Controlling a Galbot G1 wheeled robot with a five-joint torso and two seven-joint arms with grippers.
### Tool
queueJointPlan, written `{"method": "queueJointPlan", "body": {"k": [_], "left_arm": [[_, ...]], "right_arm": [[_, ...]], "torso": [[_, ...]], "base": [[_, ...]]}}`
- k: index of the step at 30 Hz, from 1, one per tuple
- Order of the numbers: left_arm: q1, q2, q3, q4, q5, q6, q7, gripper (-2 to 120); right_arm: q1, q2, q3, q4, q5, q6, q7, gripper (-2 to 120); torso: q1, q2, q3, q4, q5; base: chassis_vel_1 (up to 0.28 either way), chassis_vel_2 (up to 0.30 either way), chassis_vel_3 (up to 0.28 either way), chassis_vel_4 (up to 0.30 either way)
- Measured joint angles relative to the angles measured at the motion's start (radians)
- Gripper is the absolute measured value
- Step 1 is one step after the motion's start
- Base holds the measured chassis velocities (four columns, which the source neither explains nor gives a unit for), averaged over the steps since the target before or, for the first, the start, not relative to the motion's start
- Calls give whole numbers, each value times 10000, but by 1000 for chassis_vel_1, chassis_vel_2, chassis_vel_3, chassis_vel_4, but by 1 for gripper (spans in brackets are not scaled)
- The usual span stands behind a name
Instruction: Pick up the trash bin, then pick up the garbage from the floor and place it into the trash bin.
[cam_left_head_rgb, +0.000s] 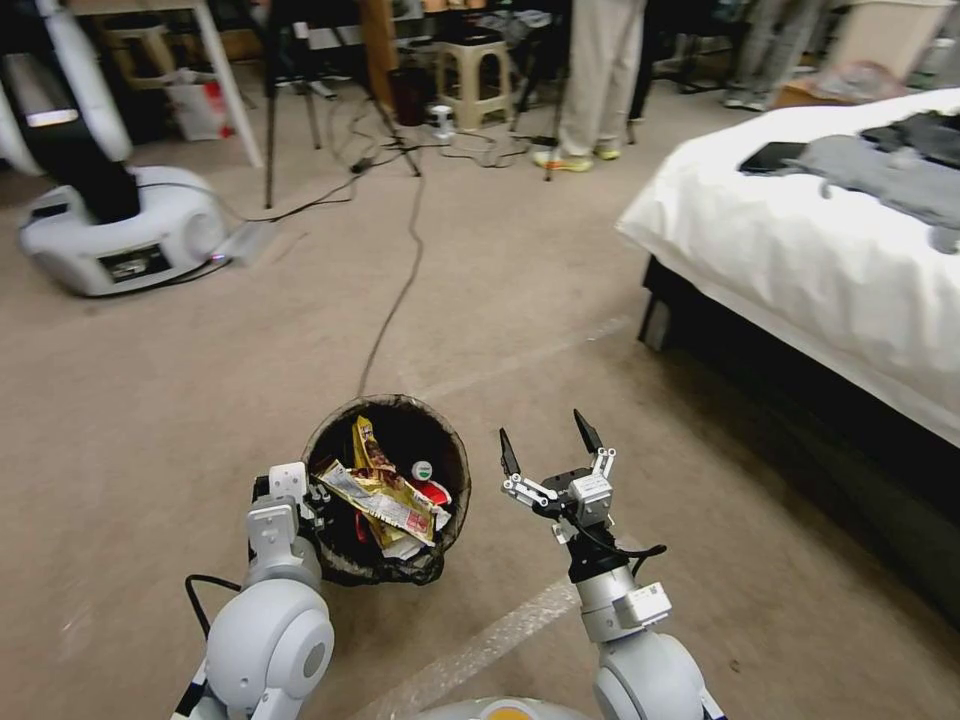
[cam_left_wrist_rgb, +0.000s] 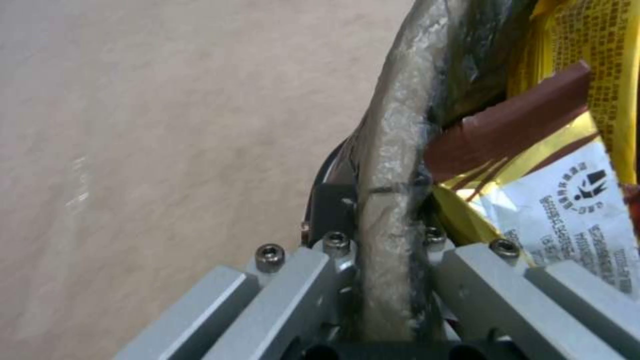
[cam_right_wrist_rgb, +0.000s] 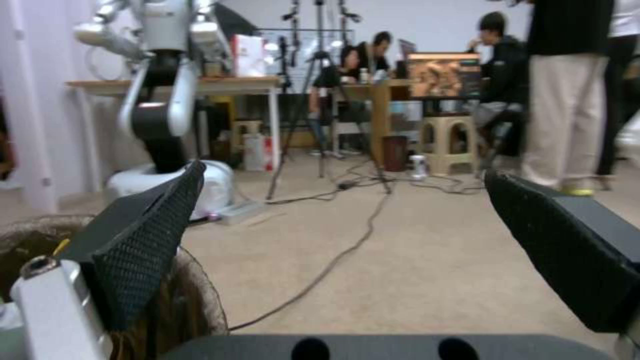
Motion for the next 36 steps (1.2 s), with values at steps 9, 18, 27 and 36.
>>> {"method": "queueJointPlan", "body": {"k": [9, 18, 27, 36], "left_arm": [[-21, -67, 21, 19, 6, 0, -4, 0], [-15, -124, 49, 84, 111, -124, 35, 0], [-17, -134, 65, 100, 135, -156, 95, 0], [-17, -133, 66, 107, 139, -161, 95, 0]], "right_arm": [[1, 8, -46, -18, 0, 1, -4, 100], [-15, 41, -80, -11, -16, 16, -41, 100], [-23, 49, -93, -12, -32, 36, -44, 100], [-24, 52, -93, -12, -33, 42, -45, 100]], "torso": [[0, 0, 0, 0, 0], [0, 0, 0, 2, 0], [0, 0, 0, -4, 0], [0, 0, 0, -1, 0]], "base": [[119, 125, 128, 126], [122, 114, 119, 116], [44, 44, 39, 37], [0, 0, 0, 0]]}}
